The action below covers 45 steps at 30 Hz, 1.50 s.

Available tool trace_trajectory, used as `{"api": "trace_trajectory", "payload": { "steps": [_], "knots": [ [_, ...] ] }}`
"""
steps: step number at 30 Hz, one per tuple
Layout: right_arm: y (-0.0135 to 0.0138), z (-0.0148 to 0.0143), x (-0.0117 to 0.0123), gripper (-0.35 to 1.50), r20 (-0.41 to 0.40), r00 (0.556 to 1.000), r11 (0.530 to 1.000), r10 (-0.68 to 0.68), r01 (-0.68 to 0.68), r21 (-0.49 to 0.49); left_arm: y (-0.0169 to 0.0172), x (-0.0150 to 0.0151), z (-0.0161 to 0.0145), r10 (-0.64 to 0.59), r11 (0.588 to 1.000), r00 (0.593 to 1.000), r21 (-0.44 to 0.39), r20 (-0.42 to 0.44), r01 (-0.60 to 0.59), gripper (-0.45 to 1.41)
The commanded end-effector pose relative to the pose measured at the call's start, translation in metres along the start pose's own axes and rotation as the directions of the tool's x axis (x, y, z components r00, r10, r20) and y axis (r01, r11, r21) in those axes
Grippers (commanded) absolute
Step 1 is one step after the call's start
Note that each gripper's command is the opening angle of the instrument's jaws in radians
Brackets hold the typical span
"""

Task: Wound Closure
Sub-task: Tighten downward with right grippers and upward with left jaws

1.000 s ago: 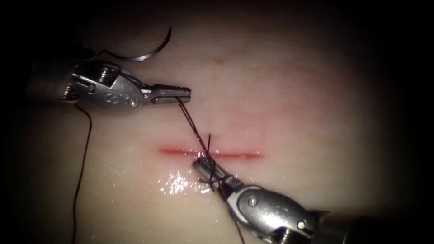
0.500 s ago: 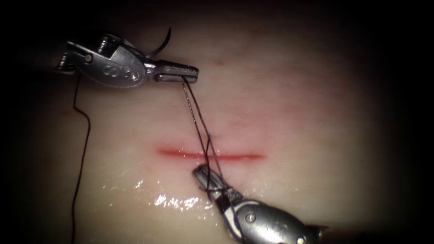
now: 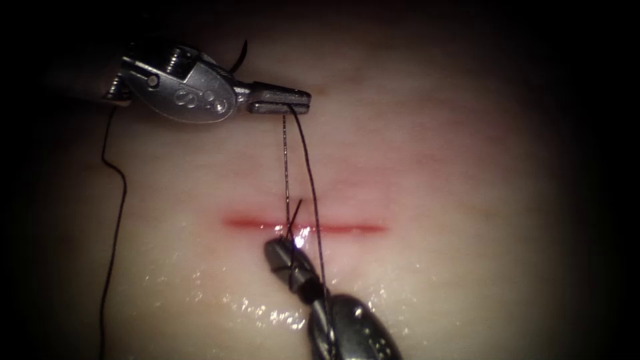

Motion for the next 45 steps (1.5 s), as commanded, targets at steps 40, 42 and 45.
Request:
{"api": "trace_trajectory", "payload": {
  "steps": [40, 42, 45],
  "knots": [
    [-0.0013, 0.0003, -0.0018, -0.35, 0.114, 0.642, 0.606, -0.758, 0.758, -0.24, -0.0055, -0.007, 0.0018, -0.067, 0.995, 0.997, 0.076, 0.04, 0.064, -0.45],
    [-0.0013, 0.0004, -0.0018, -0.35, 0.114, 0.642, 0.606, -0.758, 0.758, -0.24, -0.0053, -0.0069, 0.0019, -0.066, 0.995, 0.997, 0.077, 0.042, 0.063, -0.45],
    [-0.0013, 0.0004, -0.0018, -0.35, 0.117, 0.642, 0.606, -0.758, 0.758, -0.24, -0.0052, -0.0067, 0.0018, -0.067, 0.995, 0.997, 0.078, 0.047, 0.063, -0.45]
  ]
}}
